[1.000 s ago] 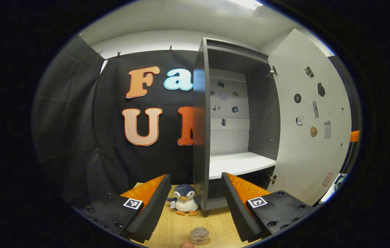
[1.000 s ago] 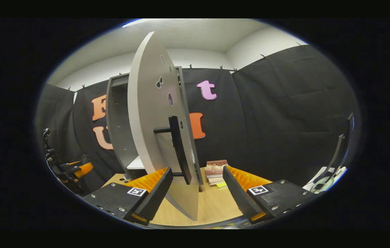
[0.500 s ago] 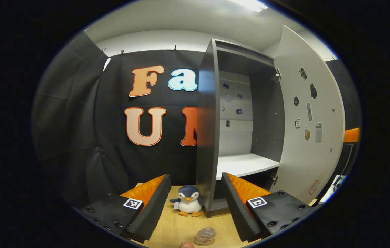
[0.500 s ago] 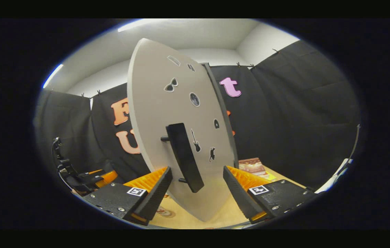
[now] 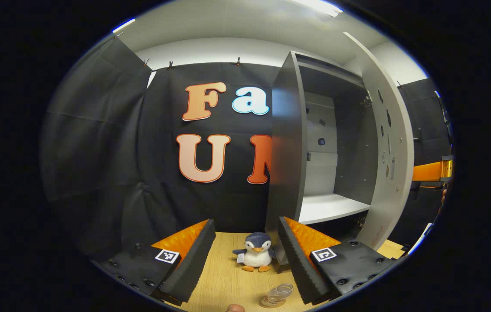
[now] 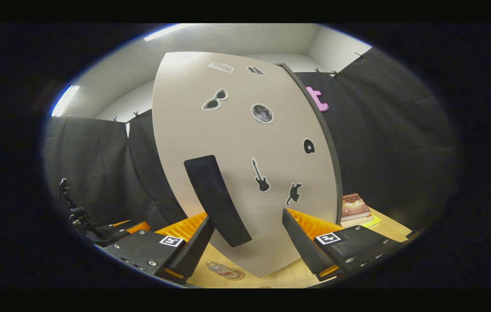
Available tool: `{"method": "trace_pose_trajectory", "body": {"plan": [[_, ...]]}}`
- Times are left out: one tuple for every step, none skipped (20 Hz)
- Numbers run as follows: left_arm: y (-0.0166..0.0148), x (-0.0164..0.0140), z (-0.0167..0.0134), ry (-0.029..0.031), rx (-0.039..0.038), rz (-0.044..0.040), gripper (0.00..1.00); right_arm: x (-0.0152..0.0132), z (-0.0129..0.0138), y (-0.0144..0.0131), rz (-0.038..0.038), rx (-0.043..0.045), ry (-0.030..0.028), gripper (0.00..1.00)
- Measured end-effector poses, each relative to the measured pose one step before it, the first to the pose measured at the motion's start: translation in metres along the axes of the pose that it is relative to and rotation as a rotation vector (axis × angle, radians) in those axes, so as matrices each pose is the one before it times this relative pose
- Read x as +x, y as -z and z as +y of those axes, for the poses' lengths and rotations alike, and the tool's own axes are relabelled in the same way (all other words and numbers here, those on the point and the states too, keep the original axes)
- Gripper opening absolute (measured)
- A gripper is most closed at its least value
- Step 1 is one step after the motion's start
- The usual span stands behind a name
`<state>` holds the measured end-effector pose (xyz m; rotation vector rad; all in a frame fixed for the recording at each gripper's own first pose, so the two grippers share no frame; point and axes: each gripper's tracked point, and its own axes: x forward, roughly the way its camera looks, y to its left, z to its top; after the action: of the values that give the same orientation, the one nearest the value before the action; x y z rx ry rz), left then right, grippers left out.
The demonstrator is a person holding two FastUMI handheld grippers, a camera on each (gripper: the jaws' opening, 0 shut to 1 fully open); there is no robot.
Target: Open the cabinet door with the right hand, grasp the bottle in the cabinet with the left hand and place it on the coaster, then close the cabinet door with the right hand.
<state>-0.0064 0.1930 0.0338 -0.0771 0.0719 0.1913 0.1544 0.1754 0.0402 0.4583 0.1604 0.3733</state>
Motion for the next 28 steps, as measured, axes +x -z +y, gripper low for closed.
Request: {"method": "trace_pose_trajectory", "body": {"plan": [[0.00023,-0.00094,0.00361,-0.00671,0.00097,0.00237,0.95,0.00275,0.00029,-0.00086,-0.00464,-0.0164,-0.00244,1.0],[0.00212,0.00101,0.00266,-0.00602,0.00063,0.00371,0.94,0.00196,-0.0003,-0.00052,-0.0048,-0.01462,0.00052,1.0],[0.00086,-0.00028,0.00295,-0.00621,-0.00158,0.00156,0.94,0.00278,0.00043,0.00046,-0.00078,-0.01414,0.00046,0.97],[0.00006,0.00107,0.00471,-0.00112,-0.00205,0.0018,0.95,0.00076,0.00036,0.00045,-0.00062,-0.00914,-0.00171,1.0],[0.00026,0.0016,0.00132,-0.00283,0.00003,0.00265,0.95,0.00409,0.00146,-0.00033,-0.00722,-0.00734,-0.0022,0.98],[-0.0002,0.00096,0.00196,-0.0031,0.00093,-0.0006,0.95,0.00136,0.00068,-0.00041,-0.00396,-0.00766,-0.00101,0.97],[-0.0001,0.00077,0.00108,-0.00136,0.00055,-0.00004,0.94,0.00149,0.00091,-0.00075,-0.00262,-0.00601,-0.00007,0.98],[0.00018,0.00059,0.00015,-0.00151,0.00004,0.00177,0.95,0.00085,0.00035,0.00007,-0.00096,-0.00747,0.00043,1.0],[0.00036,0.00173,0.00009,0.002,-0.00216,0.00014,0.95,0.00145,0.00098,-0.00035,0.0008,-0.00761,0.00095,0.97],[-0.00007,0.0012,-0.00081,0.00199,-0.00225,0.00215,0.95,0.00131,0.00103,0.00088,0.00363,-0.00817,0.00143,1.0],[0.00035,0.0015,-0.0007,0.00233,-0.00228,-0.00015,0.95,0.00017,0.00013,-0.00008,-0.00055,-0.00823,0.00231,0.97],[-0.00142,0.00123,0.00024,0.00168,-0.00155,-0.00191,0.95,0.00106,0.00015,-0.00042,-0.00328,-0.01204,0.00433,1.0],[-0.00002,0.00089,0.0005,-0.00022,-0.00037,-0.00086,0.95,0.00229,0.00007,-0.00058,-0.00655,-0.01229,0.00693,1.0],[-0.00009,0.00101,-0.00026,0.00137,-0.00045,-0.00008,0.95,0.0003,0.00063,-0.00022,-0.00359,-0.00775,0.00506,1.0],[-0.00108,0.00101,-0.00038,0.00102,-0.00013,0.00043,0.95,0.00243,0.00071,0.00009,-0.00418,-0.00413,0.00333,0.97],[-0.00005,0.00027,0.00013,0.00075,0.00137,0.00136,0.95,0.00026,0.00075,0.00031,-0.0033,0.00078,0.00072,0.97],[-0.00124,0.00067,0.00073,0.00074,0.00124,-0.00018,0.95,0.00112,0.00157,0.00033,-0.00043,0.00683,-0.00187,0.97],[-0.00068,0.00093,0.00051,0.00069,0.00041,-0.00112,0.95,0.00044,0.00143,0.00115,0.00204,0.01265,-0.00545,0.97],[0.00134,-0.00044,0.00024,0.00105,0.00132,0.00175,0.95,0.00188,0.0009,0.0003,0.00177,0.01779,-0.00364,1.0],[-0.00048,0.00048,0.00047,-0.00154,0.00249,-0.00014,0.95,0.002,0.0008,0.00116,0.00184,0.01665,-0.00286,0.98],[-0.0002,0.00012,0.00172,-0.00011,0.00371,-0.00005,0.96,0.00328,0.00137,0.00064,-0.00102,0.01238,0.00003,1.0],[0.00013,0.00023,0.00046,0.00118,0.00622,0.00232,0.95,0.00199,0.00072,0.00078,-0.00351,0.00292,0.00111,0.98],[0.0008,-0.00242,0.0017,-0.0027,0.00561,0.00204,0.95,0.00017,0.00007,-0.00096,-0.0041,-0.00222,0.00287,0.98],[0.00104,-0.00057,0.00068,0.00145,0.00302,0.00261,0.95,0.00147,-0.00046,-0.00045,-0.00502,-0.00181,0.0054,0.97],[0.00051,0.00017,0.00086,0.00062,0.00064,0.00331,0.95,0.00303,0.00022,0.00024,-0.00102,0.00133,0.00402,0.97],[-0.00015,0.00023,0.00151,-0.00115,-0.00071,0.00053,0.94,0.001,0.00031,0.00035,0.0007,-0.00116,0.00212,0.97],[-0.00084,0.00061,0.00081,0.00181,-0.00122,0.00127,0.95,0.00131,-0.00019,0.00005,0.00308,0.00198,0.00227,0.97],[0.00057,0.00001,0.00017,-0.00141,-0.0012,0.00303,0.95,0.00082,0.00031,0.00009,0.00347,0.00281,0.00266,0.97]]}}
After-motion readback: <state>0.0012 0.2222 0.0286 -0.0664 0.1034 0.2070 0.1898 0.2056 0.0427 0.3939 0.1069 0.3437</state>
